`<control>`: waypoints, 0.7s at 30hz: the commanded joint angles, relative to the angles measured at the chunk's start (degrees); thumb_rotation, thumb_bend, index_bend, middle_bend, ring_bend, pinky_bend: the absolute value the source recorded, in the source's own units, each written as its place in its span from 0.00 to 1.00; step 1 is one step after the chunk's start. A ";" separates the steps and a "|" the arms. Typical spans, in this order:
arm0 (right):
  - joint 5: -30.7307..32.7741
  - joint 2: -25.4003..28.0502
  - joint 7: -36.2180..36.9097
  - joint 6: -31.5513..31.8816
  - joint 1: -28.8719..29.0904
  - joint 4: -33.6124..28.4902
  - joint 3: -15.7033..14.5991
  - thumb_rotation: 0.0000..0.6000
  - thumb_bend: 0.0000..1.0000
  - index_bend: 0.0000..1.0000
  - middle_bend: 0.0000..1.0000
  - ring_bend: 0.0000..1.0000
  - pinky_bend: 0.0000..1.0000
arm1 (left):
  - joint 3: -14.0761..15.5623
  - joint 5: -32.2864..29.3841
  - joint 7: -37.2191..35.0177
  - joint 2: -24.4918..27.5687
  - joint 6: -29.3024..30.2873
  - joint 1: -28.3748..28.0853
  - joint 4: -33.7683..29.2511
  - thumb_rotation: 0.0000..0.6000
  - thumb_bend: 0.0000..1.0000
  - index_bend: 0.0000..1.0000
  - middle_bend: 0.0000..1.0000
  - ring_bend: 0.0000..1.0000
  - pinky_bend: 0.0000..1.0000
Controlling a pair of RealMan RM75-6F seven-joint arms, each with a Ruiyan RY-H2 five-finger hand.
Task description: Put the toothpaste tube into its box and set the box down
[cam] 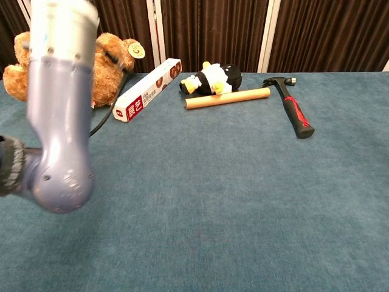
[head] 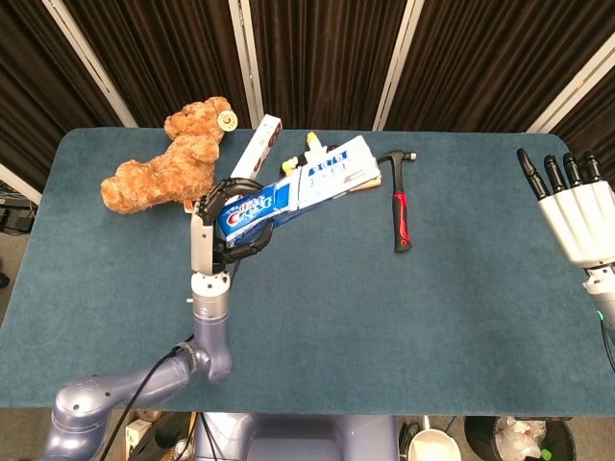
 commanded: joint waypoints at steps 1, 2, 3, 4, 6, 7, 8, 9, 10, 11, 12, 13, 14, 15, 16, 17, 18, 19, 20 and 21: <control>0.36 -0.16 -0.10 0.26 -0.13 -0.10 0.15 1.00 0.36 0.05 0.31 0.28 0.29 | 3.46 -0.15 -0.53 1.11 -1.66 3.51 2.30 1.00 0.63 0.36 0.48 0.41 0.52; 0.35 -0.25 -0.28 0.50 -0.16 -0.20 0.21 1.00 0.36 0.05 0.31 0.28 0.29 | 4.70 0.07 -0.81 1.40 -1.89 4.63 2.94 1.00 0.63 0.36 0.48 0.41 0.52; 0.35 -0.34 -0.49 0.69 -0.18 -0.29 0.25 1.00 0.36 0.05 0.31 0.28 0.29 | 5.72 0.36 -1.21 1.65 -1.92 5.56 3.35 1.00 0.62 0.36 0.48 0.41 0.52; 0.41 -0.40 -0.72 0.78 -0.19 -0.45 0.29 1.00 0.36 0.05 0.31 0.28 0.29 | 6.71 0.63 -1.60 1.88 -2.02 6.44 3.65 1.00 0.62 0.36 0.48 0.41 0.52; 0.74 -0.53 -1.18 0.91 -0.18 -1.01 0.45 1.00 0.36 0.05 0.31 0.28 0.29 | 8.91 1.50 -2.14 2.41 -2.05 8.20 4.16 1.00 0.62 0.36 0.48 0.41 0.52; 0.89 -0.57 -1.34 0.95 -0.16 -1.29 0.55 1.00 0.36 0.05 0.31 0.28 0.29 | 9.81 1.89 -2.22 2.57 -1.99 8.91 4.38 1.00 0.62 0.36 0.48 0.41 0.53; 1.05 -0.62 -1.48 1.01 -0.15 -1.62 0.64 1.00 0.36 0.05 0.31 0.28 0.29 | 10.73 2.25 -2.36 2.72 -1.99 9.64 4.54 1.00 0.62 0.36 0.48 0.41 0.53; 1.20 -0.69 -1.72 1.15 -0.12 -2.11 0.77 1.00 0.36 0.05 0.31 0.28 0.29 | 12.00 2.76 -2.57 2.96 -2.05 10.63 4.72 1.00 0.62 0.36 0.48 0.41 0.53; 1.29 -0.77 -1.83 1.31 -0.13 -2.49 0.87 1.00 0.36 0.05 0.31 0.28 0.29 | 12.81 3.10 -2.64 3.11 -2.02 11.30 4.86 1.00 0.62 0.36 0.48 0.41 0.53; 1.44 -0.87 -1.78 1.42 -0.16 -2.98 0.94 1.00 0.36 0.05 0.31 0.28 0.29 | 13.62 3.41 -2.79 3.25 -2.07 11.95 4.91 1.00 0.62 0.36 0.48 0.41 0.53; 1.68 -0.97 -1.80 1.57 -0.23 -3.64 1.02 1.00 0.36 0.05 0.31 0.28 0.29 | 14.67 3.95 -2.91 3.52 -2.02 12.76 4.98 1.00 0.62 0.36 0.48 0.41 0.53; 1.89 -1.11 -1.52 1.71 -0.31 -4.31 1.10 1.00 0.36 0.05 0.31 0.28 0.29 | 15.39 4.35 -2.85 3.67 -1.90 13.31 5.11 1.00 0.62 0.36 0.48 0.41 0.53; 2.16 -1.22 -1.19 1.82 -0.44 -5.04 1.14 1.00 0.36 0.05 0.31 0.28 0.29 | 16.06 4.69 -2.92 3.80 -1.77 13.88 5.11 1.00 0.62 0.36 0.48 0.41 0.53; 2.76 -1.39 -0.26 1.95 -0.71 -6.47 1.22 1.00 0.36 0.05 0.31 0.28 0.29 | 16.87 5.17 -2.97 4.00 -1.53 14.61 5.05 1.00 0.62 0.36 0.48 0.41 0.53; 3.41 -1.52 0.80 1.96 -0.97 -7.83 1.28 1.00 0.36 0.05 0.31 0.28 0.29 | 17.35 5.50 -2.91 4.16 -1.34 15.05 5.07 1.00 0.62 0.36 0.48 0.41 0.53; 4.16 -1.65 2.05 2.00 -1.28 -9.46 1.37 1.00 0.36 0.05 0.31 0.28 0.29 | 17.60 5.70 -2.94 4.38 -1.25 15.34 5.06 1.00 0.62 0.36 0.48 0.41 0.53; 4.87 -1.79 3.34 2.30 -1.66 -11.14 1.53 1.00 0.36 0.05 0.31 0.28 0.29 | 17.89 5.87 -3.06 4.55 -1.16 15.69 4.93 1.00 0.62 0.36 0.48 0.41 0.53; 5.71 -2.18 5.27 2.90 -2.22 -13.23 1.72 1.00 0.36 0.05 0.31 0.28 0.29 | 18.18 6.04 -3.14 4.70 -1.10 16.04 4.94 1.00 0.62 0.36 0.48 0.41 0.53; 6.52 -2.73 7.46 3.70 -2.87 -15.36 1.90 1.00 0.36 0.05 0.31 0.28 0.29 | 18.47 6.24 -3.17 4.82 -0.96 16.39 4.94 1.00 0.62 0.36 0.48 0.41 0.53; 7.07 -3.11 8.92 4.31 -3.47 -16.96 1.90 1.00 0.36 0.05 0.31 0.28 0.29 | 18.69 6.33 -3.30 4.90 -0.92 16.73 4.92 1.00 0.62 0.36 0.48 0.41 0.53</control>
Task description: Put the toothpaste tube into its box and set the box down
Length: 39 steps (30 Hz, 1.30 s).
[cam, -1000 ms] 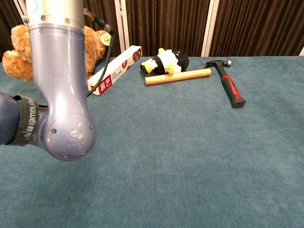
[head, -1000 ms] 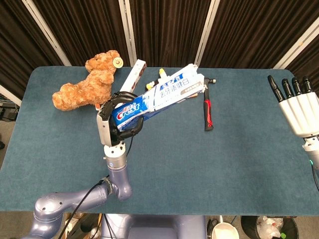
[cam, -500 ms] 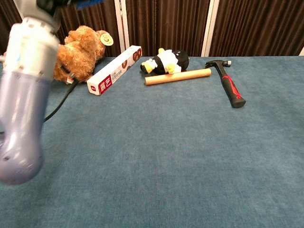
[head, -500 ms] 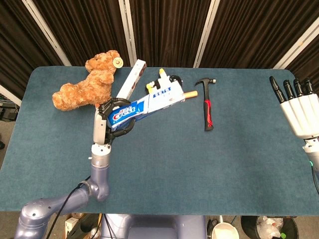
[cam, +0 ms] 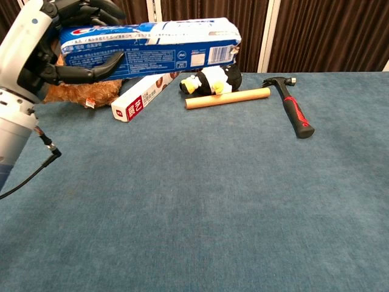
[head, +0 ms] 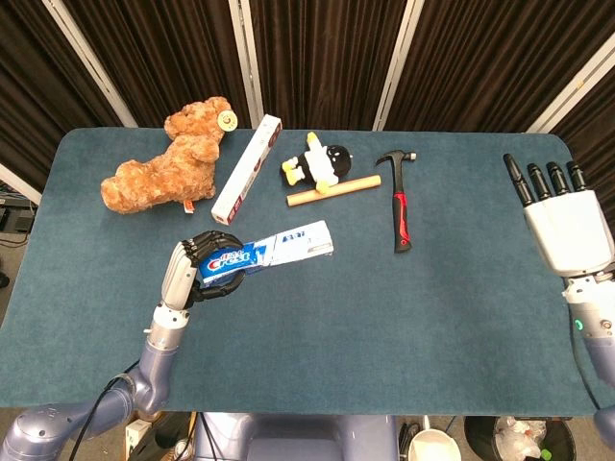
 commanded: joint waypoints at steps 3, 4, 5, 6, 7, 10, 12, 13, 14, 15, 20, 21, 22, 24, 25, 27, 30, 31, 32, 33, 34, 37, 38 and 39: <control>3.42 -2.35 9.01 3.72 -3.94 -9.99 -0.17 1.00 0.36 0.05 0.31 0.28 0.29 | 0.88 0.73 -0.29 0.42 0.56 1.43 -0.04 1.00 0.62 0.36 0.48 0.41 0.53; 3.24 -2.66 9.55 4.18 -4.50 -10.63 -0.59 1.00 0.36 0.05 0.31 0.28 0.29 | 0.97 0.78 -0.38 0.48 0.56 1.65 -0.13 1.00 0.62 0.36 0.48 0.41 0.53; 2.76 -3.15 10.25 5.01 -5.36 -11.25 -1.25 1.00 0.36 0.05 0.31 0.28 0.29 | 1.14 0.90 -0.37 0.59 0.56 1.97 -0.20 1.00 0.62 0.36 0.48 0.41 0.53; 2.38 -3.58 10.80 5.60 -5.94 -11.46 -1.70 1.00 0.36 0.05 0.31 0.28 0.29 | 1.34 0.99 -0.26 0.68 0.43 2.18 -0.14 1.00 0.62 0.36 0.48 0.41 0.53; 1.99 -4.01 11.36 6.04 -6.49 -11.58 -2.23 1.00 0.36 0.05 0.31 0.28 0.29 | 1.62 1.11 -0.17 0.82 0.20 2.41 -0.08 1.00 0.62 0.36 0.48 0.41 0.53; 0.79 -4.97 12.36 7.18 -7.88 -10.92 -3.53 1.00 0.36 0.05 0.31 0.28 0.29 | 2.45 1.27 0.23 1.24 -0.63 3.28 0.26 1.00 0.62 0.36 0.48 0.41 0.53; 0.08 -5.38 12.76 7.83 -8.46 -10.39 -3.96 1.00 0.36 0.05 0.31 0.28 0.29 | 3.02 1.35 0.66 1.50 -1.32 3.88 0.73 1.00 0.62 0.36 0.48 0.41 0.53; -0.26 -5.48 12.89 8.15 -8.70 -10.34 -4.10 1.00 0.36 0.05 0.31 0.28 0.29 | 3.35 1.33 0.95 1.64 -1.83 4.16 1.20 1.00 0.62 0.36 0.48 0.41 0.53; -0.61 -5.51 12.90 8.42 -8.86 -10.28 -4.17 1.00 0.36 0.05 0.31 0.28 0.29 | 3.62 1.33 1.16 1.78 -2.31 4.37 1.71 1.00 0.61 0.36 0.48 0.41 0.53; -0.96 -5.48 12.73 8.61 -8.96 -10.16 -4.22 1.00 0.36 0.05 0.31 0.28 0.29 | 3.84 1.27 1.46 1.91 -2.84 4.58 2.39 1.00 0.61 0.36 0.48 0.41 0.53; -1.34 -4.96 12.67 9.03 -9.15 -10.40 -3.70 1.00 0.36 0.05 0.31 0.28 0.29 | 3.99 0.35 1.35 2.12 -5.46 5.45 5.16 1.00 0.61 0.36 0.47 0.41 0.53; -1.37 -4.82 12.69 9.01 -9.15 -10.50 -3.61 1.00 0.36 0.05 0.31 0.28 0.29 | 3.98 0.25 1.30 2.11 -5.86 5.48 5.57 1.00 0.61 0.36 0.47 0.41 0.53; -1.41 -4.71 12.61 9.04 -9.18 -10.53 -3.54 1.00 0.36 0.05 0.31 0.28 0.28 | 3.99 0.18 1.28 2.11 -6.28 5.50 5.98 1.00 0.61 0.36 0.47 0.41 0.53; -1.51 -4.56 12.40 9.08 -9.24 -10.50 -3.43 1.00 0.36 0.05 0.31 0.28 0.28 | 4.16 0.13 1.29 2.15 -7.43 5.51 7.00 1.00 0.60 0.36 0.46 0.41 0.53; -1.57 -4.55 12.38 9.13 -9.30 -10.43 -3.41 1.00 0.36 0.05 0.31 0.28 0.28 | 4.25 0.10 1.26 2.18 -7.91 5.53 7.31 1.00 0.60 0.36 0.46 0.41 0.53; -1.66 -4.53 12.44 9.22 -9.36 -10.44 -3.27 1.00 0.36 0.05 0.31 0.28 0.27 | 4.34 -0.03 1.24 2.15 -8.95 5.59 7.88 1.00 0.59 0.35 0.45 0.40 0.53; -1.71 -4.56 12.37 9.20 -9.30 -10.61 -3.00 1.00 0.36 0.05 0.31 0.28 0.27 | 5.29 0.41 1.52 2.30 -10.84 5.59 8.44 1.00 0.59 0.35 0.44 0.39 0.53; -1.72 -4.55 12.27 9.13 -9.24 -10.74 -2.93 1.00 0.36 0.05 0.31 0.28 0.27 | 5.72 0.71 1.60 2.43 -11.35 5.58 8.50 1.00 0.59 0.35 0.44 0.39 0.53; -1.71 -4.56 12.16 9.05 -9.19 -10.83 -2.87 1.00 0.36 0.05 0.31 0.28 0.27 | 6.19 1.03 1.63 2.59 -11.89 5.57 8.48 1.00 0.58 0.35 0.44 0.39 0.53; -1.68 -4.62 12.00 8.94 -9.13 -10.92 -2.80 1.00 0.36 0.05 0.31 0.28 0.27 | 6.72 1.37 1.79 2.82 -12.64 5.55 8.40 1.00 0.58 0.35 0.44 0.39 0.53; -1.68 -4.65 11.89 8.84 -9.09 -10.96 -2.78 1.00 0.36 0.05 0.31 0.28 0.27 | 7.09 1.61 1.80 3.00 -13.11 5.54 8.26 1.00 0.58 0.34 0.44 0.39 0.53; -1.84 -4.60 11.61 8.79 -9.15 -10.99 -2.76 1.00 0.36 0.05 0.31 0.28 0.27 | 8.26 2.42 2.37 3.70 -14.56 5.53 7.99 1.00 0.58 0.34 0.43 0.39 0.53; -1.83 -4.60 11.66 8.80 -9.17 -11.04 -2.71 1.00 0.36 0.05 0.31 0.28 0.27 | 8.60 2.66 2.52 3.91 -14.89 5.57 7.94 1.00 0.57 0.34 0.43 0.38 0.53; -1.89 -4.66 11.63 8.84 -9.24 -11.04 -2.72 1.00 0.36 0.05 0.31 0.28 0.27 | 9.14 2.99 2.65 4.30 -15.45 5.65 7.78 1.00 0.56 0.33 0.42 0.38 0.53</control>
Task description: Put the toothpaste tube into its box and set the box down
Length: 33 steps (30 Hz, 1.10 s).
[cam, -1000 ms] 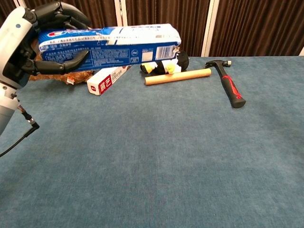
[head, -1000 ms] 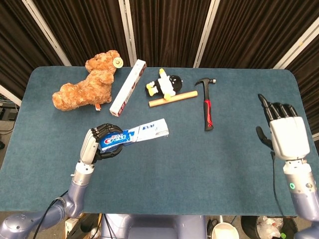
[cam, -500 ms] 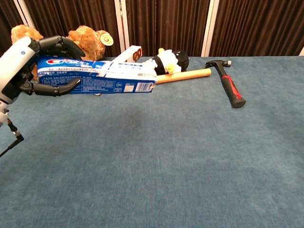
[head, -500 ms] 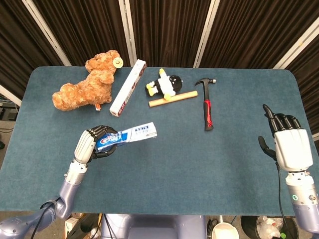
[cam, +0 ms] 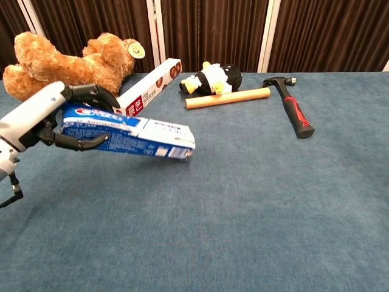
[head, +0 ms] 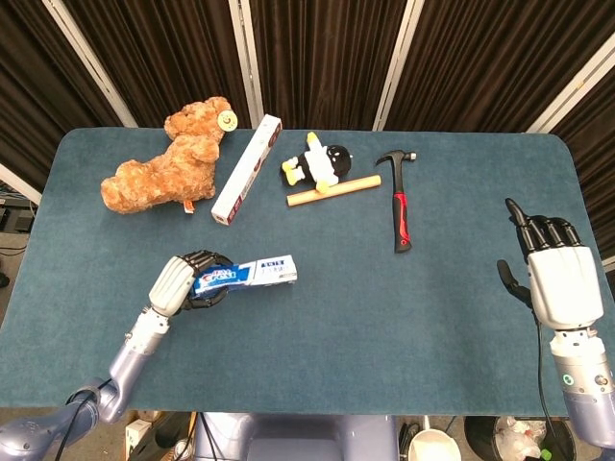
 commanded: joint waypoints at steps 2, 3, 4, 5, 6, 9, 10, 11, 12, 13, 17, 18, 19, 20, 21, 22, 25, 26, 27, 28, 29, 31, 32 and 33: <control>-0.20 -0.09 0.01 0.09 -0.13 0.01 0.01 1.00 0.36 0.05 0.31 0.28 0.27 | 1.50 1.12 0.78 1.22 -1.37 0.20 -0.44 1.00 0.51 0.30 0.38 0.35 0.51; -0.27 -0.15 -0.02 0.10 -0.11 0.06 0.05 1.00 0.36 0.05 0.31 0.28 0.27 | 1.90 1.42 0.97 1.55 -1.59 0.29 -0.60 1.00 0.48 0.28 0.36 0.33 0.48; -0.39 -0.15 -0.02 0.20 -0.13 0.02 0.13 1.00 0.36 0.05 0.31 0.28 0.27 | 2.46 1.85 1.49 2.12 -1.93 0.38 -0.87 1.00 0.41 0.24 0.32 0.30 0.42; -0.52 -0.07 0.02 0.27 -0.18 -0.08 0.14 1.00 0.36 0.05 0.31 0.28 0.27 | 2.69 2.00 2.21 2.51 -2.13 0.46 -1.06 1.00 0.34 0.21 0.29 0.26 0.36; -0.64 0.00 0.00 0.28 -0.20 -0.15 0.16 1.00 0.36 0.05 0.31 0.28 0.27 | 2.80 1.98 3.02 2.90 -2.44 0.59 -1.41 1.00 0.27 0.18 0.26 0.23 0.32; -0.75 0.14 -0.07 0.23 -0.21 -0.34 0.22 1.00 0.36 0.05 0.31 0.28 0.27 | 2.84 2.01 5.29 4.17 -2.50 0.85 -2.85 1.00 0.14 0.14 0.21 0.19 0.26; -0.75 0.30 -0.07 0.25 -0.20 -0.48 0.34 1.00 0.36 0.05 0.31 0.28 0.27 | 2.86 2.13 6.16 4.84 -2.25 0.96 -3.59 1.00 0.12 0.14 0.20 0.18 0.25; -0.73 0.44 -0.04 0.23 -0.20 -0.63 0.42 1.00 0.36 0.05 0.31 0.28 0.26 | 2.91 2.25 6.86 5.64 -1.99 1.10 -4.50 1.00 0.10 0.12 0.18 0.16 0.22; -0.72 0.61 -0.03 0.18 -0.21 -0.80 0.50 1.00 0.36 0.05 0.31 0.28 0.26 | 2.95 2.46 7.71 6.80 -1.55 1.27 -5.98 1.00 0.09 0.11 0.17 0.15 0.20; -0.71 0.71 -0.10 0.13 -0.20 -0.88 0.54 1.00 0.36 0.05 0.31 0.27 0.26 | 2.94 2.57 8.23 7.59 -1.18 1.42 -7.01 1.00 0.09 0.11 0.16 0.14 0.19; -0.97 1.04 -0.62 -0.07 -0.26 -1.37 0.47 1.00 0.36 0.05 0.31 0.27 0.25 | 2.93 2.87 10.51 11.45 0.03 2.15 -12.55 1.00 0.09 0.08 0.13 0.13 0.17; -1.45 1.04 -0.98 0.24 -0.51 -1.57 0.24 1.00 0.36 0.05 0.31 0.27 0.24 | 2.79 2.79 11.56 12.81 0.53 2.52 -14.81 1.00 0.09 0.08 0.13 0.13 0.17; -1.67 1.03 -1.14 0.42 -0.62 -1.67 0.18 1.00 0.36 0.05 0.30 0.27 0.24 | 2.63 2.70 12.46 13.73 0.94 2.81 -16.37 1.00 0.09 0.08 0.13 0.13 0.17; -1.90 1.04 -1.30 0.56 -0.75 -1.73 0.07 1.00 0.36 0.05 0.30 0.27 0.24 | 2.43 2.61 13.50 14.74 1.59 3.21 -18.10 1.00 0.09 0.08 0.13 0.12 0.16; -2.07 1.09 -1.47 0.66 -0.90 -1.77 -0.06 1.00 0.36 0.05 0.30 0.27 0.23 | 2.23 2.48 14.72 15.77 2.27 3.66 -19.87 1.00 0.09 0.08 0.13 0.13 0.15; -2.21 1.17 -1.58 0.82 -1.22 -1.80 -0.33 1.00 0.36 0.05 0.30 0.26 0.23 | 1.97 2.14 16.93 17.33 3.03 4.42 -22.45 1.00 0.09 0.08 0.13 0.13 0.15; -2.37 1.54 -1.70 1.01 -2.29 -1.99 -1.35 1.00 0.36 0.05 0.27 0.23 0.20 | 1.85 0.62 23.13 21.87 4.43 6.99 -29.38 1.00 0.09 0.08 0.13 0.12 0.12; -2.45 1.56 -1.53 1.18 -2.71 -2.03 -1.72 1.00 0.36 0.05 0.25 0.21 0.19 | 1.85 0.21 24.94 23.26 5.07 7.84 -31.37 1.00 0.09 0.08 0.12 0.10 0.10; -2.48 1.57 -1.31 1.41 -3.28 -2.00 -2.23 1.00 0.36 0.05 0.23 0.19 0.17 | 1.93 -0.21 26.94 24.69 5.77 8.80 -33.20 1.00 0.09 0.07 0.11 0.08 0.08; -2.75 1.55 -1.05 1.76 -4.05 -1.92 -2.95 1.00 0.36 0.04 0.20 0.15 0.15 | 2.11 -0.98 29.95 26.75 6.69 10.30 -35.89 1.00 0.09 0.06 0.10 0.07 0.07; -2.89 1.54 -0.81 2.01 -4.64 -1.81 -3.50 1.00 0.36 0.03 0.18 0.13 0.14 | 2.32 -1.49 31.75 28.10 7.39 11.39 -37.67 1.00 0.09 0.05 0.08 0.04 0.05; -2.78 1.56 -0.22 2.40 -6.11 -1.63 -4.87 1.00 0.36 0.00 0.11 0.04 0.09 | 2.85 -2.39 35.28 30.78 9.48 13.94 -40.64 1.00 0.09 0.03 0.06 0.02 0.03; -2.51 1.60 0.44 2.54 -7.07 -1.66 -5.75 1.00 0.36 0.00 0.09 0.03 0.08 | 3.43 -2.61 37.13 32.41 10.67 15.48 -42.50 1.00 0.09 0.02 0.03 0.01 0.02; -2.18 1.59 1.07 2.50 -7.73 -1.76 -6.39 1.00 0.36 0.00 0.05 0.01 0.07 | 3.82 -2.78 38.19 33.43 11.46 16.54 -43.64 1.00 0.09 0.01 0.02 0.00 0.01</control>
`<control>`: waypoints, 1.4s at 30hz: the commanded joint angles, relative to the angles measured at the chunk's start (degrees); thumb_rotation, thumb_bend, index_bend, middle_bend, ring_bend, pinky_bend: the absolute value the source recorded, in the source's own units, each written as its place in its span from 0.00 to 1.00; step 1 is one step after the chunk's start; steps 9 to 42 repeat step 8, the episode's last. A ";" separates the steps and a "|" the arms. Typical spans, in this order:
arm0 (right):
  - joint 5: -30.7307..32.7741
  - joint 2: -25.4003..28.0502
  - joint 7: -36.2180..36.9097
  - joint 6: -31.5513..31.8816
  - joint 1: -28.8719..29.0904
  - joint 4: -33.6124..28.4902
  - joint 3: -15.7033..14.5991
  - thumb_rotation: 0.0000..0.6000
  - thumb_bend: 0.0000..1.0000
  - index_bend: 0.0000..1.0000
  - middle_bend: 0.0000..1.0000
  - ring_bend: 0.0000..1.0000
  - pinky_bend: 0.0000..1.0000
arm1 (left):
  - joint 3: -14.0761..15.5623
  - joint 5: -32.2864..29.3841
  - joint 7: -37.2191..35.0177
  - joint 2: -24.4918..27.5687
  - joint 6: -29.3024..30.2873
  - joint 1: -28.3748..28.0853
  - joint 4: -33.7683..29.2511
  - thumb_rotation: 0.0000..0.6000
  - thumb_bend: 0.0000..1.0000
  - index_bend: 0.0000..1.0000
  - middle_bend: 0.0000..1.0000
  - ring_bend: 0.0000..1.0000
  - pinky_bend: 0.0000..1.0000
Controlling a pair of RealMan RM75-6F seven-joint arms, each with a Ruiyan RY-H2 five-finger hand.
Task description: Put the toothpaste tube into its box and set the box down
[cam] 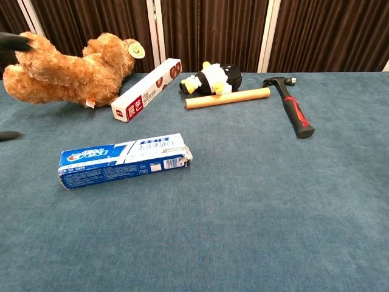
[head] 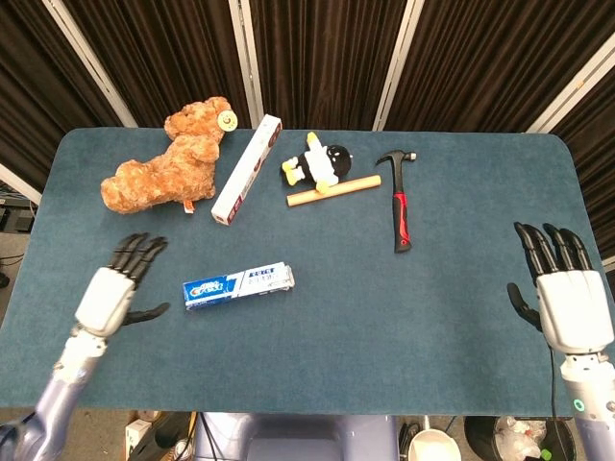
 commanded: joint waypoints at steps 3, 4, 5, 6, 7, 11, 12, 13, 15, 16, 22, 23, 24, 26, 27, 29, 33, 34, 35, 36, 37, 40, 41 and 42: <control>1.14 -0.12 2.86 0.38 -3.86 -0.35 -3.79 1.00 0.36 0.00 0.01 0.00 0.05 | 2.48 -1.91 9.46 8.50 6.80 8.40 -8.60 1.00 0.09 0.00 0.00 0.00 0.00; 1.01 -0.26 3.14 0.59 -4.45 -0.19 -4.33 1.00 0.36 0.00 0.00 0.00 0.04 | 2.90 -1.69 10.31 9.12 7.44 9.21 -9.03 1.00 0.09 0.00 0.00 0.00 0.00; 0.63 -0.60 3.44 1.08 -5.30 0.35 -5.07 1.00 0.36 0.00 0.00 0.00 0.04 | 3.40 -1.54 11.62 9.87 8.14 10.31 -9.45 1.00 0.09 0.00 0.00 0.00 0.00; 0.38 -0.89 3.65 1.41 -5.86 0.84 -5.55 1.00 0.36 0.00 0.00 0.00 0.04 | 3.67 -1.48 12.35 10.25 8.50 10.97 -9.58 1.00 0.09 0.00 0.00 0.00 0.00; 0.21 -1.27 4.09 1.74 -6.50 1.55 -6.07 1.00 0.36 0.00 0.00 0.00 0.04 | 3.89 -1.42 12.77 10.51 8.93 11.64 -9.61 1.00 0.09 0.00 0.00 0.00 0.00; -0.05 -1.71 4.62 2.14 -7.10 2.35 -6.53 1.00 0.36 0.00 0.00 0.00 0.04 | 4.00 -1.42 12.97 10.66 9.40 12.30 -9.51 1.00 0.09 0.00 0.00 0.00 0.00; -0.05 -1.71 4.62 2.14 -7.10 2.35 -6.53 1.00 0.36 0.00 0.00 0.00 0.04 | 4.00 -1.42 12.97 10.66 9.40 12.30 -9.51 1.00 0.09 0.00 0.00 0.00 0.00; -0.05 -1.71 4.62 2.14 -7.10 2.35 -6.53 1.00 0.36 0.00 0.00 0.00 0.04 | 4.00 -1.42 12.97 10.66 9.40 12.30 -9.51 1.00 0.09 0.00 0.00 0.00 0.00; -0.05 -1.71 4.62 2.14 -7.10 2.35 -6.53 1.00 0.36 0.00 0.00 0.00 0.04 | 4.00 -1.42 12.97 10.66 9.40 12.30 -9.51 1.00 0.09 0.00 0.00 0.00 0.00; -0.05 -1.71 4.62 2.14 -7.10 2.35 -6.53 1.00 0.36 0.00 0.00 0.00 0.04 | 4.00 -1.42 12.97 10.66 9.40 12.30 -9.51 1.00 0.09 0.00 0.00 0.00 0.00; -0.05 -1.71 4.62 2.14 -7.10 2.35 -6.53 1.00 0.36 0.00 0.00 0.00 0.04 | 4.00 -1.42 12.97 10.66 9.40 12.30 -9.51 1.00 0.09 0.00 0.00 0.00 0.00; -0.05 -1.71 4.62 2.14 -7.10 2.35 -6.53 1.00 0.36 0.00 0.00 0.00 0.04 | 4.00 -1.42 12.97 10.66 9.40 12.30 -9.51 1.00 0.09 0.00 0.00 0.00 0.00; -0.05 -1.71 4.62 2.14 -7.10 2.35 -6.53 1.00 0.36 0.00 0.00 0.00 0.04 | 4.00 -1.42 12.97 10.66 9.40 12.30 -9.51 1.00 0.09 0.00 0.00 0.00 0.00; -0.05 -1.71 4.62 2.14 -7.10 2.35 -6.53 1.00 0.36 0.00 0.00 0.00 0.04 | 4.00 -1.42 12.97 10.66 9.40 12.30 -9.51 1.00 0.09 0.00 0.00 0.00 0.00; -0.05 -1.71 4.62 2.14 -7.10 2.35 -6.53 1.00 0.36 0.00 0.00 0.00 0.04 | 4.00 -1.42 12.97 10.66 9.40 12.30 -9.51 1.00 0.09 0.00 0.00 0.00 0.00; -0.05 -1.71 4.62 2.14 -7.10 2.35 -6.53 1.00 0.36 0.00 0.00 0.00 0.04 | 4.00 -1.42 12.97 10.66 9.40 12.30 -9.51 1.00 0.09 0.00 0.00 0.00 0.00; -0.05 -1.71 4.62 2.14 -7.10 2.35 -6.53 1.00 0.36 0.00 0.00 0.00 0.04 | 4.00 -1.42 12.97 10.66 9.40 12.30 -9.51 1.00 0.09 0.00 0.00 0.00 0.00; -0.05 -1.71 4.62 2.14 -7.10 2.35 -6.53 1.00 0.36 0.00 0.00 0.00 0.04 | 4.00 -1.42 12.97 10.66 9.40 12.30 -9.51 1.00 0.09 0.00 0.00 0.00 0.00; -0.05 -1.71 4.62 2.14 -7.10 2.35 -6.53 1.00 0.36 0.00 0.00 0.00 0.04 | 4.00 -1.42 12.97 10.66 9.40 12.30 -9.51 1.00 0.09 0.00 0.00 0.00 0.00; -0.05 -1.71 4.62 2.14 -7.10 2.35 -6.53 1.00 0.36 0.00 0.00 0.00 0.04 | 4.00 -1.42 12.97 10.66 9.40 12.30 -9.51 1.00 0.09 0.00 0.00 0.00 0.00; -0.05 -1.71 4.62 2.14 -7.10 2.35 -6.53 1.00 0.36 0.00 0.00 0.00 0.04 | 4.00 -1.42 12.97 10.66 9.40 12.30 -9.51 1.00 0.09 0.00 0.00 0.00 0.00; -0.05 -1.71 4.62 2.14 -7.10 2.35 -6.53 1.00 0.36 0.00 0.00 0.00 0.04 | 4.00 -1.42 12.97 10.66 9.40 12.30 -9.51 1.00 0.09 0.00 0.00 0.00 0.00; -0.05 -1.71 4.62 2.14 -7.10 2.35 -6.53 1.00 0.36 0.00 0.00 0.00 0.04 | 4.00 -1.42 12.97 10.66 9.40 12.30 -9.51 1.00 0.09 0.00 0.00 0.00 0.00; -0.05 -1.71 4.62 2.14 -7.10 2.35 -6.53 1.00 0.36 0.00 0.00 0.00 0.04 | 4.00 -1.42 12.97 10.66 9.40 12.30 -9.51 1.00 0.09 0.00 0.00 0.00 0.00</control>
